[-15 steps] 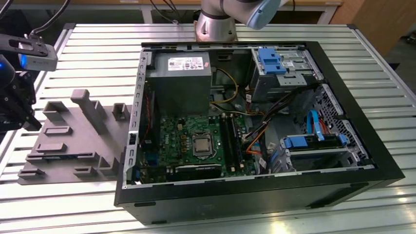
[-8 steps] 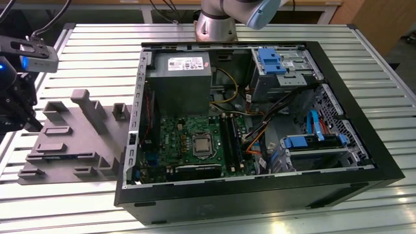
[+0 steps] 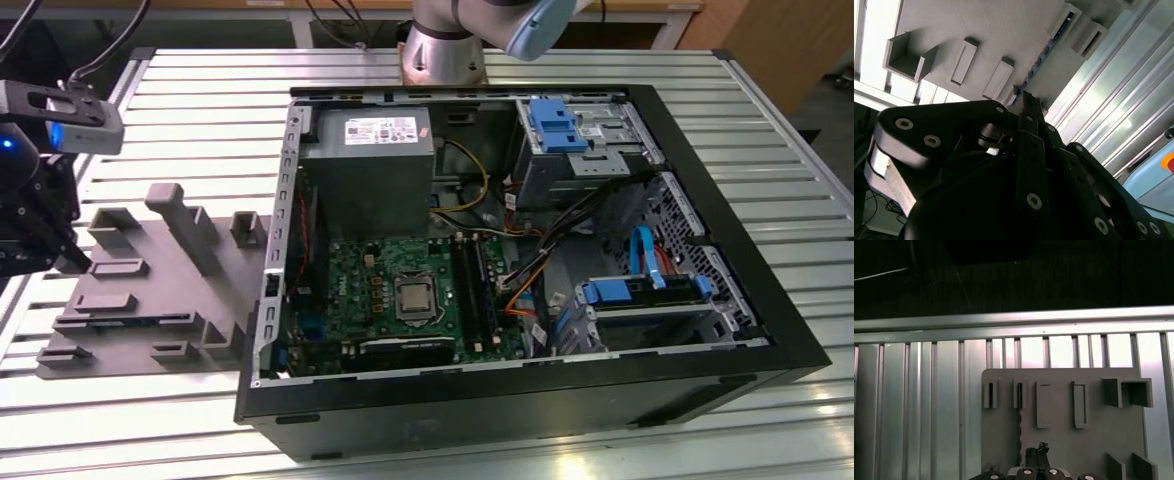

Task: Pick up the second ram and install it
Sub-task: 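Pick up the second ram and move it above second insertion slot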

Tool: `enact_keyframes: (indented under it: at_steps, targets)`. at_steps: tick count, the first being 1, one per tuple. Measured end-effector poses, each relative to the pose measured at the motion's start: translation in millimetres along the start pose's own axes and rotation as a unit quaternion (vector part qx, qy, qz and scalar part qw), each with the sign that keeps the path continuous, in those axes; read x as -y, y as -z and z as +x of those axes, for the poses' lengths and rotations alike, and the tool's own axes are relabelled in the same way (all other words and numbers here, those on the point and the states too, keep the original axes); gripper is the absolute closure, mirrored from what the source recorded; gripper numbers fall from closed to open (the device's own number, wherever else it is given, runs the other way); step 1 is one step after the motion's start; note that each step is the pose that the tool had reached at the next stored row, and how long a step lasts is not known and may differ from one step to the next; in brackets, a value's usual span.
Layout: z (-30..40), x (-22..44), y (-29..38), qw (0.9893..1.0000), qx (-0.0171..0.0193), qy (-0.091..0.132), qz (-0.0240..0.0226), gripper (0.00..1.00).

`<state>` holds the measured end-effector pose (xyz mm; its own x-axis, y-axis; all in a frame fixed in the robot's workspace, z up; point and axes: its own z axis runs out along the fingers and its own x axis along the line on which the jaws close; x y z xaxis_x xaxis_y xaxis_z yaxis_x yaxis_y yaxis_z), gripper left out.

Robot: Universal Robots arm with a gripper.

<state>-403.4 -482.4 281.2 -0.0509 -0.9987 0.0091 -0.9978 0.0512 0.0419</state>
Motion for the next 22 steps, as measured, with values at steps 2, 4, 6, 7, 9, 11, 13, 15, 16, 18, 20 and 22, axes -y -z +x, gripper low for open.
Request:
enact_keyframes:
  at_steps: [2, 4, 6, 7, 9, 11, 13, 15, 16, 18, 20, 22]
  targets:
    - [0.0, 0.1, -1.4, 1.0000, 0.0000, 0.000, 0.0000, 0.89]
    - [0.0, 0.1, -2.5, 1.0000, 0.0000, 0.000, 0.0000, 0.89]
    - [0.0, 0.2, -3.6, 1.0000, 0.0000, 0.000, 0.0000, 0.89]
    - [0.0, 0.2, -4.0, 1.0000, -0.0001, 0.000, -0.0001, 0.89]
    - [0.0, 0.2, -5.0, 1.0000, 0.0000, 0.000, 0.0000, 0.89]
    - [-0.1, 0.3, -6.0, 1.0000, 0.0000, 0.000, 0.0000, 0.89]
    - [0.0, 0.3, -6.7, 1.0000, 0.0000, 0.000, -0.0001, 0.89]
    - [0.0, 0.3, -7.7, 1.0000, 0.0000, 0.000, 0.0000, 0.89]
    - [0.0, 0.3, -8.2, 1.0000, 0.0000, 0.000, 0.0000, 0.89]
    - [0.1, 0.4, -9.1, 1.0000, 0.0000, 0.000, 0.0000, 0.89]
    - [0.1, 0.4, -9.9, 1.0000, 0.0000, 0.000, 0.0000, 0.89]
    - [0.1, 0.5, -10.8, 1.0000, 0.0000, 0.000, 0.0000, 0.89]
